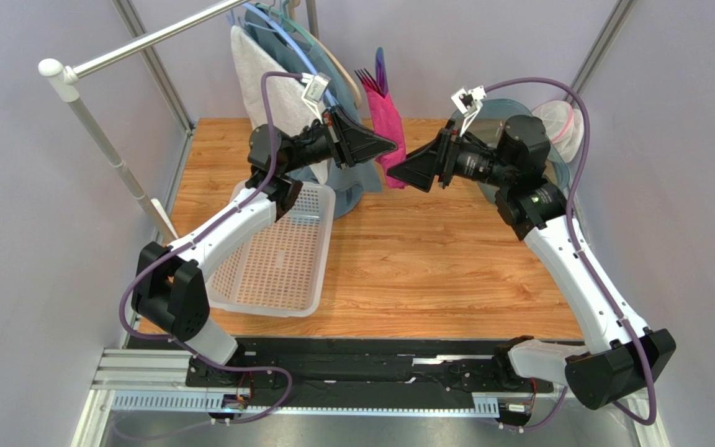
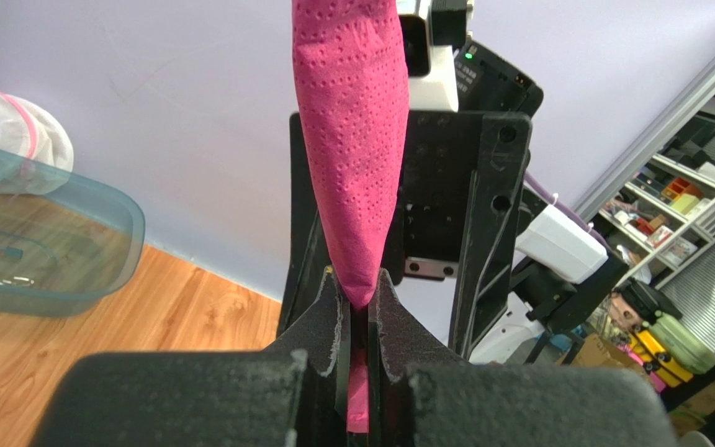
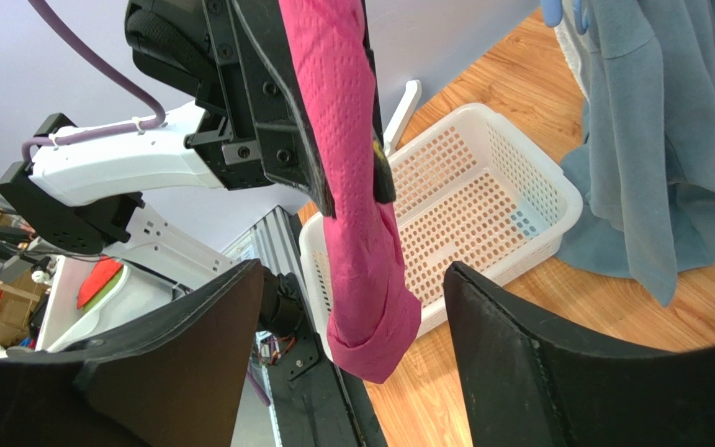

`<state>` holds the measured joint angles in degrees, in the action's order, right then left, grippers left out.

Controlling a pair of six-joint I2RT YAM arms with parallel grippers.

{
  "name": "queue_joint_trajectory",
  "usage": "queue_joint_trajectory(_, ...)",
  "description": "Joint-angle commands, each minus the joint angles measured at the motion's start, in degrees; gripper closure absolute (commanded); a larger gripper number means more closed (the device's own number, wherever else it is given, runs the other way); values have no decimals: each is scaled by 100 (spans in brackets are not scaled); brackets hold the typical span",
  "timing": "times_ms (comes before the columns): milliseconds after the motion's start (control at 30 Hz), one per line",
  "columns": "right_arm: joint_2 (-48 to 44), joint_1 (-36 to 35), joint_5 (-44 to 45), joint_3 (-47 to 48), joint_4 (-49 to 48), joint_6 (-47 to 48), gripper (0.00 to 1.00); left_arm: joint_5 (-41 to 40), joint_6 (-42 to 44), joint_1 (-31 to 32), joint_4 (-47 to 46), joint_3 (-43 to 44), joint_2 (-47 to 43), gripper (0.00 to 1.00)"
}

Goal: Place the utensils on the paper napkin and roll it up

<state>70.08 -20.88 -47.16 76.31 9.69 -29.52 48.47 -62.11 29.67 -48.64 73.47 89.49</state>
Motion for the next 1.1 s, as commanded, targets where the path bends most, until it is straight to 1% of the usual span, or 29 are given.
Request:
queue_joint_trajectory(0,-48,-100,49,-143,-494,-63,28,-127,-100,-23,-321,361,-20,100)
queue_joint_trajectory(67,22,-100,66,-134,-635,-115,32,-145,-117,-23,-313,361,-20,100)
queue_joint_trajectory(100,23,-109,136,-108,-644,-133,32,-145,-126,-23,-312,361,-28,100)
queue_joint_trajectory(233,111,-126,242,-11,-819,-203,29,-162,-161,-14,-339,326,-37,100)
queue_joint_trajectory(333,181,-126,260,33,-916,-274,29,-180,-196,-14,-348,317,-37,100)
queue_joint_trajectory(433,225,-161,198,33,-917,-309,40,-189,-205,-14,-365,326,-37,100)
queue_joint_trajectory(467,234,-170,198,24,-917,-318,47,-197,-205,-14,-365,326,-29,100)
queue_joint_trajectory(533,243,-179,172,-2,-917,-326,53,-180,-205,-23,-383,334,-37,100)
queue_joint_trajectory(633,260,-188,163,24,-917,-362,66,-180,-205,-23,-365,317,-46,100)
queue_joint_trajectory(667,260,-188,137,59,-917,-362,80,-171,-197,-23,-365,291,-37,100)
queue_joint_trajectory(733,269,-188,128,103,-917,-309,96,-189,-170,-23,-365,273,-37,100)
queue_joint_trajectory(767,269,-188,163,164,-873,-205,100,-189,-162,-23,-374,238,-37,100)
queue_joint_trajectory(933,260,-179,330,437,-109,384,100,-119,57,-14,-286,194,-46,100)
queue_joint_trajectory(1033,225,-135,479,542,217,771,100,-66,137,-23,-251,150,-46,84)
queue_joint_trajectory(1067,225,-109,488,551,252,816,100,-48,146,-23,-225,124,-37,74)
